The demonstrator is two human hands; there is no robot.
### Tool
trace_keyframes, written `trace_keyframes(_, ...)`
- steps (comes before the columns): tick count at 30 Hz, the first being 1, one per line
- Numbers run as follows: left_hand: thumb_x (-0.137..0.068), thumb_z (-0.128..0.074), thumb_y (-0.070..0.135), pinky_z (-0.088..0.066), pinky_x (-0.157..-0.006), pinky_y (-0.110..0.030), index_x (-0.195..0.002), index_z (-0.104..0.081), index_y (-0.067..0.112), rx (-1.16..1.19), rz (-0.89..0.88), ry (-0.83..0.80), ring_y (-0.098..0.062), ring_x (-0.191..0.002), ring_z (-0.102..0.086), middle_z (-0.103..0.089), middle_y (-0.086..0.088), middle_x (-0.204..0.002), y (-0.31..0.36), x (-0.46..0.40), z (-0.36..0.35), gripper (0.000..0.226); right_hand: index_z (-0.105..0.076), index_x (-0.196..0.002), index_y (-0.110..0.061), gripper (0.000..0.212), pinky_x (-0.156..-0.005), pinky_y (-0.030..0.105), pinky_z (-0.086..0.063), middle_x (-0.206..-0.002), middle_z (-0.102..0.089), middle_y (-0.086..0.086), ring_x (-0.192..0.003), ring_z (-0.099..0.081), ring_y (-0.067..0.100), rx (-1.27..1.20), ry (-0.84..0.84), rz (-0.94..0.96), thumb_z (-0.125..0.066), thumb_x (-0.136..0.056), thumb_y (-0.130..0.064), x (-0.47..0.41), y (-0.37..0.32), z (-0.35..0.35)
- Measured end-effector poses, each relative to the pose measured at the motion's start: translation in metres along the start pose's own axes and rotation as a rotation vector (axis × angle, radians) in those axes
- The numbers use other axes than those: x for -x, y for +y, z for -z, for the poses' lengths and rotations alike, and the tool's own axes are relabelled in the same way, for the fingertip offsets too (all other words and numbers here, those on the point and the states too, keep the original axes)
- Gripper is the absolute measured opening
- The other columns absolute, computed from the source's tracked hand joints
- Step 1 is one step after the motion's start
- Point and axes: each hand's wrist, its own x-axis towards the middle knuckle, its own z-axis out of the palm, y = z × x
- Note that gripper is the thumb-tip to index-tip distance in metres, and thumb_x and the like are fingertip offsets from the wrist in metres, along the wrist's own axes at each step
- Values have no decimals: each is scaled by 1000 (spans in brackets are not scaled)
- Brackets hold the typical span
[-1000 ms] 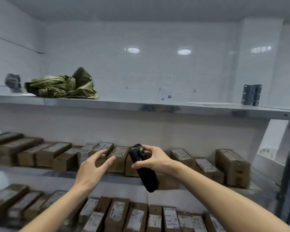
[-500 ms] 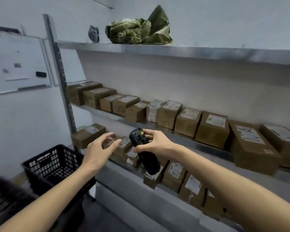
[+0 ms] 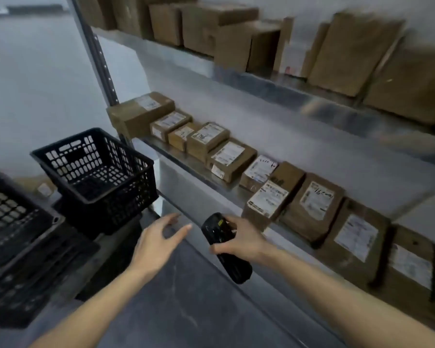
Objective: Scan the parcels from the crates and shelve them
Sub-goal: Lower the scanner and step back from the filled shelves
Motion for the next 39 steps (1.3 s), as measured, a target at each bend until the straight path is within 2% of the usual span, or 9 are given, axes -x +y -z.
trace_keyframes(3,-83,-63,67,-43,-96,-25,-137,-57,35,-20,56,-99,0,-121,-50,-54,23,-127,-57,-14,-49,63,-63,-118,-42,61,-96,36,-59,-109,-69,-19,-104,-65,7,-23,10,-75,-92,-67,-24,-37,72,-38)
trace_keyframes(9,-74,-52,82,-43,-102,-25,-130,-59,40,-3,85,-218,-3,-122,-54,-59,21,-129,-147,-65,-147,70,-56,-144,-31,84,-99,39,-57,-129,-67,-7,-116,-64,16,25,94,-221,-93,-68,-34,-109,201,-79)
trace_keyframes(12,-72,-53,80,-35,-96,-13,-129,-62,36,1,94,-285,-1,-118,-54,-58,18,-128,-185,-82,-200,73,-62,-135,-26,79,-97,39,-57,-124,-66,-3,-113,-65,20,101,163,-299,-96,-64,-36,-142,263,-83)
trace_keyframes(15,-65,-51,86,-37,-105,-19,-128,-63,39,17,111,-316,-2,-123,-53,-58,20,-130,-225,-102,-249,80,-62,-128,-27,77,-93,40,-59,-124,-55,-2,-108,-65,22,170,217,-341,-98,-61,-40,-174,317,-82)
trace_keyframes(17,-67,-52,86,-36,-101,-17,-130,-61,43,35,126,-356,4,-120,-50,-55,25,-131,-251,-113,-277,76,-60,-131,-30,82,-93,42,-58,-126,-48,0,-105,-64,23,198,239,-392,-96,-59,-44,-192,353,-84)
trace_keyframes(20,-73,-60,75,-34,-93,-12,-130,-61,43,71,148,-383,6,-117,-50,-56,26,-129,-280,-125,-313,65,-62,-129,-31,88,-85,45,-62,-119,-53,3,-94,-67,23,259,268,-418,-88,-48,-53,-210,400,-87)
trace_keyframes(23,-73,-61,77,-40,-98,-19,-128,-61,46,100,154,-395,1,-119,-54,-59,24,-127,-301,-139,-342,63,-55,-139,-31,89,-84,44,-60,-121,-48,2,-94,-66,27,341,297,-457,-90,-58,-42,-225,426,-86)
trace_keyframes(28,-72,-60,81,-48,-101,-31,-127,-59,49,91,157,-400,-1,-113,-57,-60,24,-125,-320,-156,-373,64,-51,-146,-28,86,-88,37,-52,-128,-53,1,-112,-63,28,368,367,-457,-90,-70,-34,-242,449,-87)
trace_keyframes(39,-69,-53,85,-48,-101,-31,-128,-56,47,53,112,-384,-3,-115,-58,-61,22,-122,-336,-170,-386,70,-45,-153,-26,86,-99,42,-49,-145,-55,0,-133,-54,28,377,417,-438,-85,-80,-48,-266,470,-95)
